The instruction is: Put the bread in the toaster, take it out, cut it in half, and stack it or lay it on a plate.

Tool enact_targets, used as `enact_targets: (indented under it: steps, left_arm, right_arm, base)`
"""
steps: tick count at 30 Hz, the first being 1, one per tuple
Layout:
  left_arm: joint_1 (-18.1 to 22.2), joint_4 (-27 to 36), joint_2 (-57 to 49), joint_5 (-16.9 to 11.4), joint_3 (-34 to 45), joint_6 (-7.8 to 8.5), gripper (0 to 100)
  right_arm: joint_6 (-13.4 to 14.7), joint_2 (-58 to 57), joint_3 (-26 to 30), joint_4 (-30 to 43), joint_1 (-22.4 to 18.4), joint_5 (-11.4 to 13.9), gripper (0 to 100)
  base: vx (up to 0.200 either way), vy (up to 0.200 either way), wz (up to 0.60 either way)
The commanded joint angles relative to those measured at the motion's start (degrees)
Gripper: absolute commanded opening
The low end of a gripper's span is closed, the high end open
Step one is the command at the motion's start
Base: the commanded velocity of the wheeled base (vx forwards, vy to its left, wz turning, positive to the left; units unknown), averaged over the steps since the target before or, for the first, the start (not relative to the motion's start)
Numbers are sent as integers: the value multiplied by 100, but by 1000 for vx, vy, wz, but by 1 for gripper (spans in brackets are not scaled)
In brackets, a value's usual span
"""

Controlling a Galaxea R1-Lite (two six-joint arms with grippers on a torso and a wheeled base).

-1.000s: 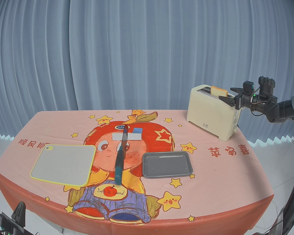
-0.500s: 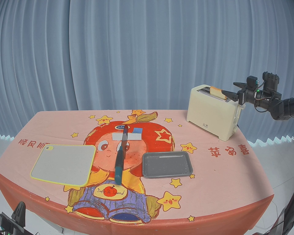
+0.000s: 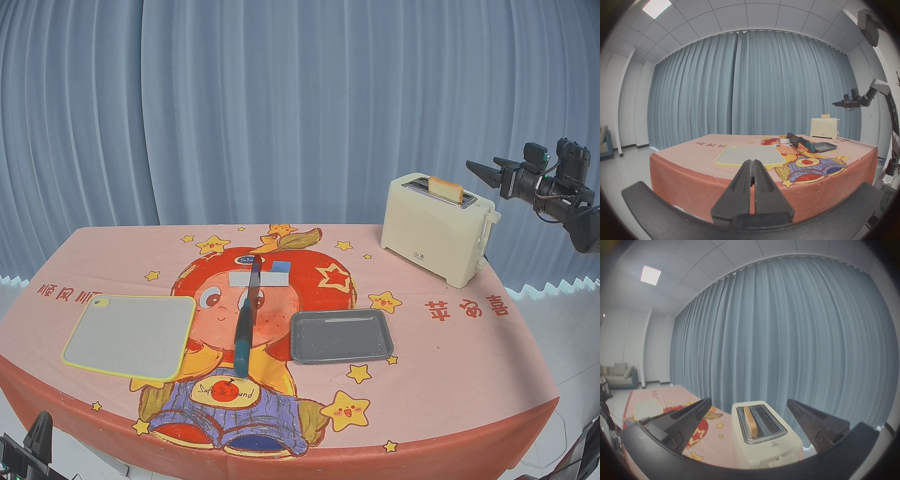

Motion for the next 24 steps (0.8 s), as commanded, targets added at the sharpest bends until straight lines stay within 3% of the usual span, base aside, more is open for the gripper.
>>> enact_targets:
  steps: [1,4,8,9,14,16,20,24]
  left_arm:
    - [4,-2,7,2,101,-3,0]
    - [4,-2,7,2,101,-3,0]
    - [4,-2,7,2,101,-3,0]
    - [4,-2,7,2,101,-3,0]
    - [4,-2,7,2,101,-3,0]
    - [4,-2,7,2,101,-3,0]
    - [4,-2,7,2,101,-3,0]
    - [4,-2,7,2,101,-3,0]
  right_arm:
    - [400,-444,488,-409,43,-58,100]
    - [716,-725,901,-690,201,-128,100]
    - [804,-1051,1297,-875,219,-155,100]
    - [813,-1112,1420,-910,184,-146,0]
    - [910,-1209,1745,-1086,61,-172,0]
    - [1112,-1182,2175,-1552,-62,-330,0]
    - [1156,-1015,2843,-2439,-97,-365,0]
    - [1085,-506,2905,-3389,-133,-418,0]
  base:
    - [0,0,0]
    - [0,0,0]
    - [0,0,0]
    - [0,0,0]
    - [0,0,0]
    - [0,0,0]
    - [0,0,0]
    - [0,0,0]
